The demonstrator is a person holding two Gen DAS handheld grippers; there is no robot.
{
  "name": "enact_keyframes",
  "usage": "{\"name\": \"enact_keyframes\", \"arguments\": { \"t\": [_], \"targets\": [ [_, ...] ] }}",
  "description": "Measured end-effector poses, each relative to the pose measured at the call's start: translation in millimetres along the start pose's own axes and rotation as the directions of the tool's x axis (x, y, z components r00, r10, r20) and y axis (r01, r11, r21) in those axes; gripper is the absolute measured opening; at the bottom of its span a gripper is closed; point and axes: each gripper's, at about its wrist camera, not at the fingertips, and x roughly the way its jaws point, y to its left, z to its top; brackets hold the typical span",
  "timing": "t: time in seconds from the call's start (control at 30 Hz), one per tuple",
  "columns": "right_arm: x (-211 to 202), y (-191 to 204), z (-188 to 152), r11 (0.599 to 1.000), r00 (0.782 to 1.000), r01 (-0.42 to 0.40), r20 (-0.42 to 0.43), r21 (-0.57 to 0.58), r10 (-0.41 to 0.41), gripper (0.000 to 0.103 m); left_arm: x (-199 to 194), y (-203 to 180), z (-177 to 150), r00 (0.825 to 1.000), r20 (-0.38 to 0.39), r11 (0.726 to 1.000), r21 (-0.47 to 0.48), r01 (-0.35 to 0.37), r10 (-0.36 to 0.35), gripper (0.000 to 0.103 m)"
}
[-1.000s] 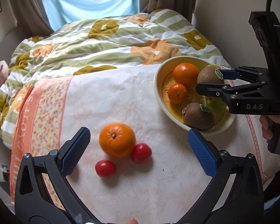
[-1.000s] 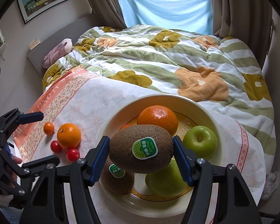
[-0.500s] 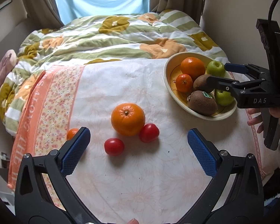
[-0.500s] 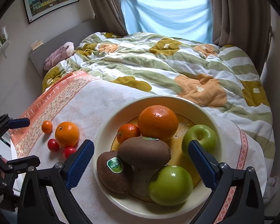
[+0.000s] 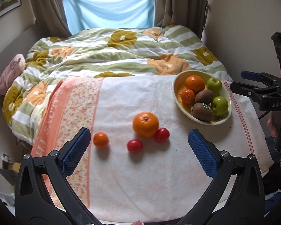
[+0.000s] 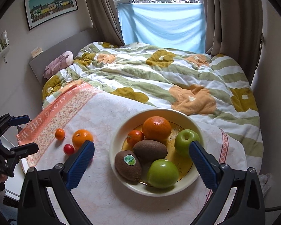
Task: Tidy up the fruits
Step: 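Move the left tool to the small mandarin and grasp it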
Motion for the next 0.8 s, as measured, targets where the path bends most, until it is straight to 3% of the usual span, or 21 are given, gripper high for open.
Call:
{"name": "enact_keyframes", "arguments": {
  "t": [0.37, 0.6, 0.8],
  "targets": [
    [-26, 65, 0, 0.996, 1.000, 0.023, -0.018, 0.086, -0.022, 0.101, -34, 67, -16, 0.999, 0.036, 1.000, 0.022, 0.010, -0.011, 0.103],
    [-21, 113, -6, 0.985, 0.999, 0.045, 0.003, 0.169, -0.046, 0.101, -36, 101, -18, 0.996, 0.037, 0.995, 0.064, 0.079, -0.082, 0.103],
    [-1, 146, -14, 0.970, 0.997, 0.068, -0.035, 0.235, -0.062, 0.101, -14, 122, -17, 0.988, -0.012, 0.981, 0.121, 0.153, -0.152, 0.103]
  ]
}}
